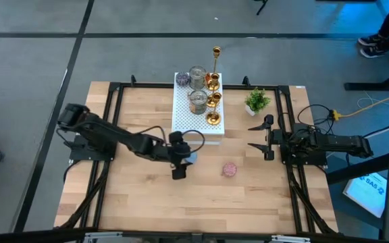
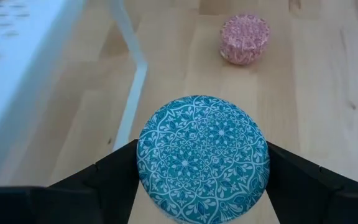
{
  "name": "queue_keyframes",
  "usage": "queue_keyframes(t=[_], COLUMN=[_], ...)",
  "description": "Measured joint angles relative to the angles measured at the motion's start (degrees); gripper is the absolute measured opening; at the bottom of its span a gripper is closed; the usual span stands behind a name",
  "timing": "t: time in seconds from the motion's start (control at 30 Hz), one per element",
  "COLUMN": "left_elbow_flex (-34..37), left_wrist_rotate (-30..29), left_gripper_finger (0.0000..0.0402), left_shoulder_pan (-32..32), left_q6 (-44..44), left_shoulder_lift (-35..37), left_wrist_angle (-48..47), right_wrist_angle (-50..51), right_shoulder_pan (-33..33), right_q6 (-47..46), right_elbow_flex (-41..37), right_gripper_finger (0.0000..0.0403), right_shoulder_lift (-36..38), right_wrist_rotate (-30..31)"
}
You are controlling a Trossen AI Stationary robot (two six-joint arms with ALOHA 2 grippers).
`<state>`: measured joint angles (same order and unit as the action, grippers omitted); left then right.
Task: Pick & Place candle stick holders
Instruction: Put the blue patterned scented candle on the shelf
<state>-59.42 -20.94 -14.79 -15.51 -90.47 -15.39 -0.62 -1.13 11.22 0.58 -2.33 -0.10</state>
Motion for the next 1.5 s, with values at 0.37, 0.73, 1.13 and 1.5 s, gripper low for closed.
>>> queue_keyframes(t=[0.37,0.73,1.13,1.5], left_elbow_flex=[0.00,-0.04,-0.09,-0.09], left_wrist_rotate=[-6.69,-5.54,11.91,16.32], left_gripper_finger=[0.0285,0.0285,0.0285,0.0286], left_shoulder_pan=[0.63,14.92,35.57,41.26], left_q6=[-3.41,0.29,9.82,17.52], left_shoulder_lift=[17.12,28.16,20.63,10.84], left_wrist_angle=[-14.70,-21.56,-11.68,-2.90], right_wrist_angle=[0.00,0.00,0.00,0.00], right_shoulder_pan=[-0.02,-0.02,-0.01,-0.02], right_q6=[-0.01,0.00,0.00,-0.02], right_elbow_flex=[0.00,0.00,0.00,0.00], right_gripper_finger=[0.0291,0.0291,0.0291,0.0291], right_shoulder_lift=[0.00,0.00,0.00,0.00], right_wrist_rotate=[0.00,0.00,0.00,0.00])
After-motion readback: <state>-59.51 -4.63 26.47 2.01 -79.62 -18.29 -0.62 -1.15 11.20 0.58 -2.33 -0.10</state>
